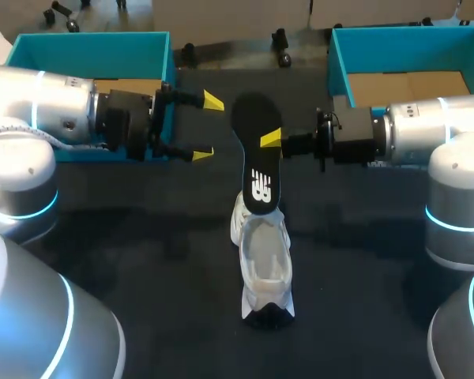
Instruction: Take the shoe out of the shoebox, open the shoe tongue, remove and reinsert the insole, then place the shoe into the shoebox
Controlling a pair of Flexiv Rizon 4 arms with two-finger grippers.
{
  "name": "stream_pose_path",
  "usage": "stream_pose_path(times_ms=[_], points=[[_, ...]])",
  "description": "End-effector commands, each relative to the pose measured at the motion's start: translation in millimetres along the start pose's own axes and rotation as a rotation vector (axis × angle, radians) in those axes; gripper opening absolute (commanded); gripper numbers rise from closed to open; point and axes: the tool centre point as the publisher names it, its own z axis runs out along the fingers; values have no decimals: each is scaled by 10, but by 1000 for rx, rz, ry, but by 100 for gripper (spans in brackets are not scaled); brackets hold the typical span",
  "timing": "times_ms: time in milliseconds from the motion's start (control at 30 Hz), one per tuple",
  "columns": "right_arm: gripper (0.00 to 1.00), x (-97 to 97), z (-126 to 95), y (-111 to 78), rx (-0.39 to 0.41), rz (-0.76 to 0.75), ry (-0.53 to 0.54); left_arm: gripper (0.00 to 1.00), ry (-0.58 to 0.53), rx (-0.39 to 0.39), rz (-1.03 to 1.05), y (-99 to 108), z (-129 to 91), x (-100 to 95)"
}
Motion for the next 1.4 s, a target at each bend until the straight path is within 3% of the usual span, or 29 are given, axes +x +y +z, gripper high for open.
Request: stream_pose_path(times_ms=[33,500,633,967,1333,1367,1400], points=[[0,-3,23,-5,-3,0,-1,100,-9,1,7,-7,50,9],[0,-3,23,-5,-3,0,-1,100,-143,-39,28,-31,368,-12],[0,-3,23,-5,-3,0,-1,100,-168,6,25,-45,438,10],[0,-3,23,-5,-3,0,-1,100,-168,6,25,-45,438,10],[0,-3,23,-5,-3,0,-1,100,-238,-66,1,-25,558,36],[0,-3,23,-5,-3,0,-1,99,-244,-70,3,-27,562,31],[0,-3,23,-5,-3,0,-1,90,-246,-74,4,-31,565,25]])
